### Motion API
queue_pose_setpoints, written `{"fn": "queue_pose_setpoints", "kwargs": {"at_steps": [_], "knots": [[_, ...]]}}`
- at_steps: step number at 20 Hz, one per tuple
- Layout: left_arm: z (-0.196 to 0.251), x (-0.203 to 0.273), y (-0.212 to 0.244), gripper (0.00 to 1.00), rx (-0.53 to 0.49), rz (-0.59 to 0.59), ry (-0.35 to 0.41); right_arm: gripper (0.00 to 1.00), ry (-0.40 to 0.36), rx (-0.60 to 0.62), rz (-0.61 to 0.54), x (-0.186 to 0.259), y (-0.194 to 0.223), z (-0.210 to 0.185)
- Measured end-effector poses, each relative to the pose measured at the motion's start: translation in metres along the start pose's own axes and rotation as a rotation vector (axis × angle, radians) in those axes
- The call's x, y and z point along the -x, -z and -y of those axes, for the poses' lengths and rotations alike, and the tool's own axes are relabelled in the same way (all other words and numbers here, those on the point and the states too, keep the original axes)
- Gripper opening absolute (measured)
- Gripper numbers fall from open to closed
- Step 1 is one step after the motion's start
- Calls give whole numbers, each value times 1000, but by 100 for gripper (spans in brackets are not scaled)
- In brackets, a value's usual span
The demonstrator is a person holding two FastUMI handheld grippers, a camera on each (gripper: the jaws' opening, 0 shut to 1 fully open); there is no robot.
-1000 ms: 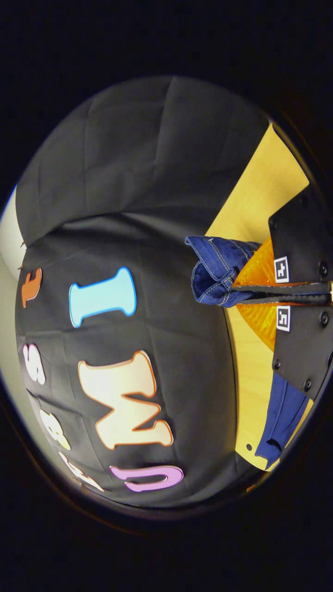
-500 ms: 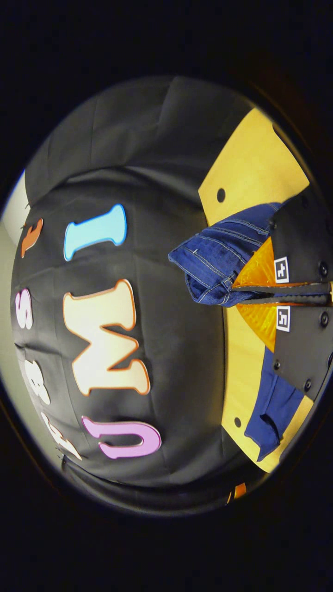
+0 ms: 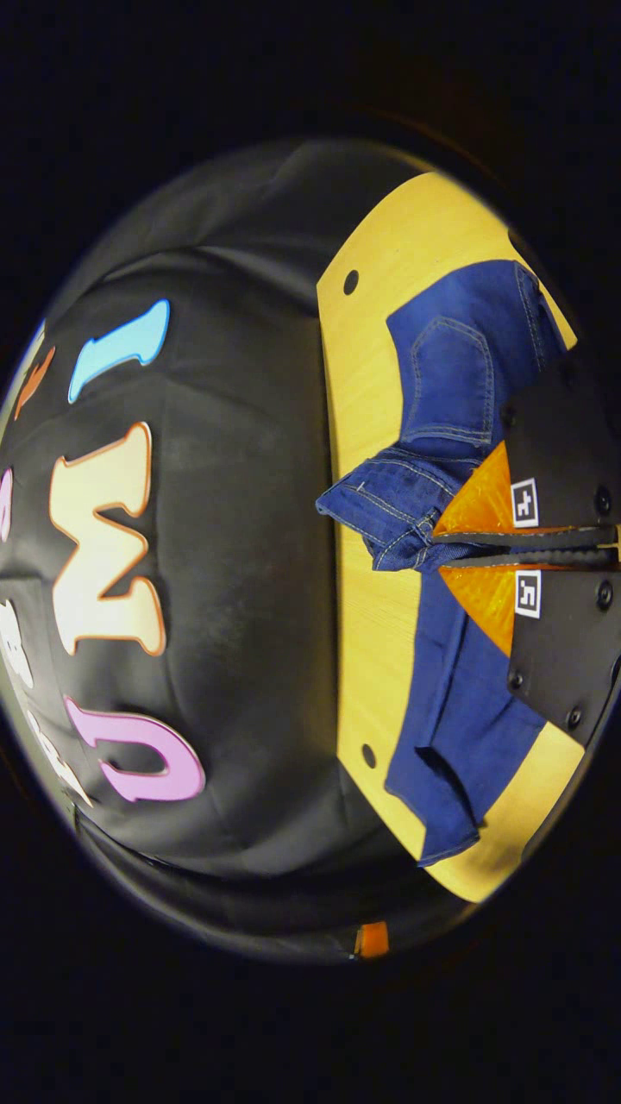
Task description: Grasp the waist and the cuffs of the jeans and fold them to make the two legs overlap; first hold the waist and fold one-third of the jeans toward the cuffs, then hold the cuffs and fold the remaining one-third in the same direction to finish folding.
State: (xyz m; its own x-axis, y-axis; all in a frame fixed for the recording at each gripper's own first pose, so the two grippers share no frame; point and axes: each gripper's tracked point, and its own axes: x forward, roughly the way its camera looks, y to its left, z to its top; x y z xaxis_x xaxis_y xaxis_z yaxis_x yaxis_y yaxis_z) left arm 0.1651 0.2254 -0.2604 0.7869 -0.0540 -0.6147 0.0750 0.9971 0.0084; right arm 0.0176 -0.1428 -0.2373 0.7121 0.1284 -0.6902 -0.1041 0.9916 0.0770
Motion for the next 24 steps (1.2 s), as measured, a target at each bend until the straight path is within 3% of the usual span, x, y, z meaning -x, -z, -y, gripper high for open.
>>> {"fn": "queue_pose_setpoints", "kwargs": {"at_steps": [4, 5, 6, 9, 11, 12, 13, 14, 17, 22, 23, 24], "knots": [[0, -7, 7, 95, 18, -20, 28, 4, -18, 46, -86, 5, -1, -3], [-1, -10, 9, 96, 20, -25, 35, 6, -54, 14, -113, 9, -3, -10], [-1, -16, 10, 96, 20, -30, 42, 14, -84, -14, -120, 15, -8, -14], [2, -42, 19, 96, 7, -65, 75, 96, -102, -17, -43, 40, -33, -23], [4, -56, 30, 95, -6, -104, 109, 98, -101, -27, -12, 57, -42, -21], [6, -64, 36, 95, -10, -125, 125, 93, -90, -28, -1, 64, -48, -16], [9, -72, 42, 95, -12, -146, 138, 97, -72, -26, 8, 73, -55, -8], [12, -82, 48, 95, -12, -168, 152, 93, -55, -26, 16, 83, -60, 1], [14, -107, 75, 95, -18, -242, 172, 98, 7, -43, 42, 104, -74, 30], [20, -135, 109, 95, -42, -354, 208, 93, 88, -85, 44, 126, -71, 62], [18, -134, 116, 96, -44, -382, 201, 98, 93, -82, 39, 129, -69, 64], [19, -135, 110, 96, -40, -354, 212, 93, 96, -75, 36, 132, -67, 64]]}}
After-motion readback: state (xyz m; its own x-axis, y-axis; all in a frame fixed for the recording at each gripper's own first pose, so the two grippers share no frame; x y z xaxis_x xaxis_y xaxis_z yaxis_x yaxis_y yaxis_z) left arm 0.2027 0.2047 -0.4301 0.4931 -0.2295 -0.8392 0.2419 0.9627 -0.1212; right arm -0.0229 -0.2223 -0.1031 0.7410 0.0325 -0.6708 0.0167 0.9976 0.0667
